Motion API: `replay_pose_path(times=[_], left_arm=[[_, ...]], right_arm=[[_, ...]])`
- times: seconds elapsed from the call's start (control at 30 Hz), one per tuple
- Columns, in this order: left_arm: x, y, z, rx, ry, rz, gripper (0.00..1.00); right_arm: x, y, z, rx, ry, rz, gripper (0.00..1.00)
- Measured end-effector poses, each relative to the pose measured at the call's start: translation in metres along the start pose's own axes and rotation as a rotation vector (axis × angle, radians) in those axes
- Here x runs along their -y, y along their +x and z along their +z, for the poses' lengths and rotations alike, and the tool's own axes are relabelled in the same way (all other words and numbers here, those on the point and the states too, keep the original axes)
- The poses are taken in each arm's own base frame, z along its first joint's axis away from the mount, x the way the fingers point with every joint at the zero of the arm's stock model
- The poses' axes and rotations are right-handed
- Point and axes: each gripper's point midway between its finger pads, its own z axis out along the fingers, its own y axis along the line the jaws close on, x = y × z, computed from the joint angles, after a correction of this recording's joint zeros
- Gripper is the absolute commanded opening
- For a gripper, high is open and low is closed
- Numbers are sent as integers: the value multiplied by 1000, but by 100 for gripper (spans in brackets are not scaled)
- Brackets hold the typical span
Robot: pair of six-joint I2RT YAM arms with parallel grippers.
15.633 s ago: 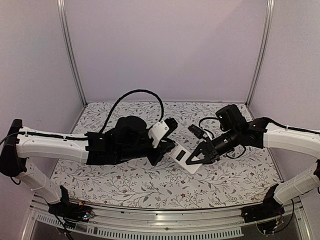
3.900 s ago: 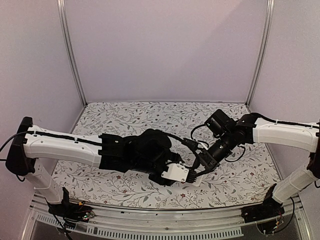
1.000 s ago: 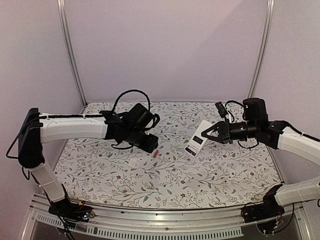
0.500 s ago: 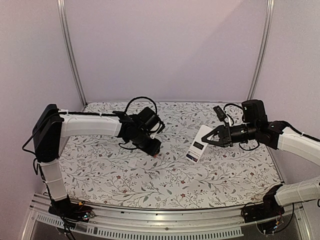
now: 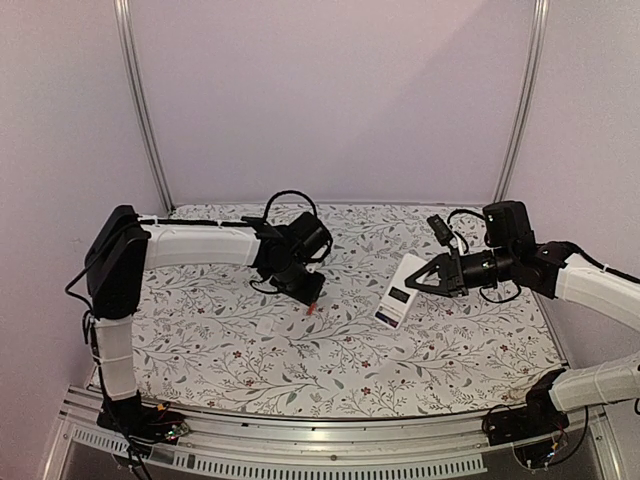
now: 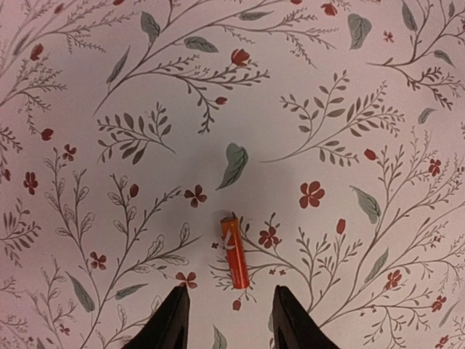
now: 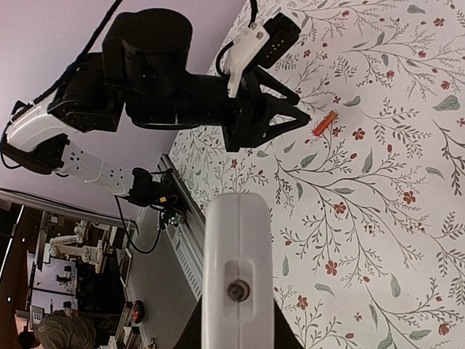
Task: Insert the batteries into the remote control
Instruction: Pick up the battery from the center of the board.
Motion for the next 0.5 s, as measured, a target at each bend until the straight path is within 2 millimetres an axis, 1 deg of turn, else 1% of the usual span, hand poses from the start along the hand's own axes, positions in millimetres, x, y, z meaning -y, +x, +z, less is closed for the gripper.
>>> replay_pose_path(times=[0.2,0.3,0.4,0.5], left_arm=[[-5,10,23,-64,-50,-26,34],[-4,11,29,-78,-57,-33,33],[-3,9,36,-85,-59,-38,29],[-3,12,42,-100,-67,-44,28]], right_arm=[[2,1,0,-4,5,-1,0],[2,1,-1,-4,7,-2,0],[2,2,-1,-5,7,-6,0],[2,2,-1,-6,7,-8,0]])
